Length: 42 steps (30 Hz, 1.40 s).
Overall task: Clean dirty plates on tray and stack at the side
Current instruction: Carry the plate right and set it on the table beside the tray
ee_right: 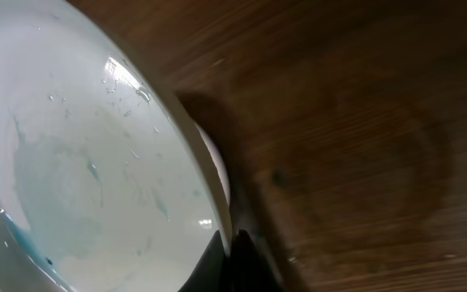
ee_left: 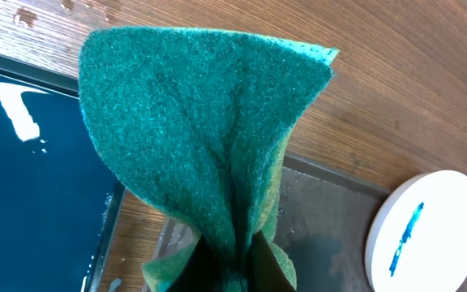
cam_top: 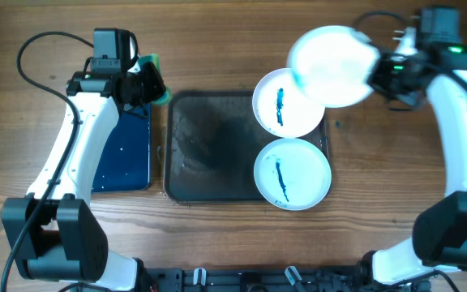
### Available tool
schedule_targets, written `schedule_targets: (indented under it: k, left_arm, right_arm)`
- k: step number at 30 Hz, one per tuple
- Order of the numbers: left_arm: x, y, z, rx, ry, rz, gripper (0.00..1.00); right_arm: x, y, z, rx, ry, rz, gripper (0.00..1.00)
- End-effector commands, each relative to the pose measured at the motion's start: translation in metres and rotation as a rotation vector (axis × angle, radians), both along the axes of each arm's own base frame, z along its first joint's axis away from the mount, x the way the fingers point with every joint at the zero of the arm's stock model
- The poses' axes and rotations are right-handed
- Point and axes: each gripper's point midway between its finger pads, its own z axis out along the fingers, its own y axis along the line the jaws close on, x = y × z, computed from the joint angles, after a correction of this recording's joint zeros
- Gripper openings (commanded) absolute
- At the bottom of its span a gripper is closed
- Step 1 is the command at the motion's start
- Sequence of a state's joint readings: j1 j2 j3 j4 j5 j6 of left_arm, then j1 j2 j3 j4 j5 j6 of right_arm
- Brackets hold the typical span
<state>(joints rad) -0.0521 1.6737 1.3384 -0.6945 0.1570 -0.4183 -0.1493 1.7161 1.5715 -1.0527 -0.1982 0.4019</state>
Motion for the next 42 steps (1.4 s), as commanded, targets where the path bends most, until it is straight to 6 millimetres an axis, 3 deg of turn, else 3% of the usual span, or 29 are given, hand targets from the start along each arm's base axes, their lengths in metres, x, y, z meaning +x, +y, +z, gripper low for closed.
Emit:
schedule_targets:
  k: [1,4,7,12,17,18,19,20,24,28,30,36,42]
  left_arm:
    - [0.005,0.005,0.009,0.015,-0.028,0.022,0.04]
    - [0.005,0.003,0.009,0.014,-0.029,0.018,0.04]
    - [0.005,0.000,0.009,0.014,-0.029,0.011,0.04]
    - [0.005,-0.007,0.010,0.016,-0.035,-0.005,0.04]
    - [0.006,-0.007,0.010,0.017,-0.037,-0.005,0.04]
    - [0.006,-0.007,0.010,0.017,-0.037,-0.005,0.04]
    - [0.005,-0.007,0.010,0.017,-0.037,-0.005,0.04]
    - [0.006,-0.007,0.010,0.017,-0.037,-0.005,0.04]
    - [0.010,-0.008,0.012,0.014,-0.055,-0.005,0.04]
    - [0.010,-0.013,0.012,0.014,-0.059,-0.018,0.04]
    - [0.010,-0.016,0.012,0.014,-0.059,-0.024,0.04]
    - [0.021,-0.021,0.020,0.015,-0.117,-0.030,0.04]
    - [0.020,-0.021,0.019,0.016,-0.111,-0.030,0.04]
  right_arm:
    - [-0.022,-0.051,-0.025,-0.038,0.062,-0.129,0.04]
    - [-0.045,-0.079,-0.059,-0.023,0.131,-0.252,0.04]
    - [-0.059,-0.092,-0.082,-0.023,0.159,-0.316,0.04]
    - [-0.064,-0.104,-0.120,-0.057,0.130,-0.360,0.04]
    - [-0.070,-0.109,-0.139,-0.112,0.117,-0.332,0.05]
    - [-0.072,-0.110,-0.140,-0.122,0.123,-0.332,0.08]
    - [-0.073,-0.110,-0.141,-0.122,0.128,-0.330,0.19]
    - [-0.073,-0.108,-0.141,-0.112,0.130,-0.327,0.40]
    - [-0.062,-0.080,-0.123,0.055,0.108,-0.266,0.55]
    - [-0.053,-0.036,-0.077,0.168,0.080,-0.046,0.55]
    - [-0.058,-0.015,-0.070,0.190,0.088,0.035,0.54]
    - [-0.095,0.061,-0.092,0.159,0.241,0.306,0.54]
    - [-0.137,0.081,-0.123,0.029,0.394,0.415,0.49]
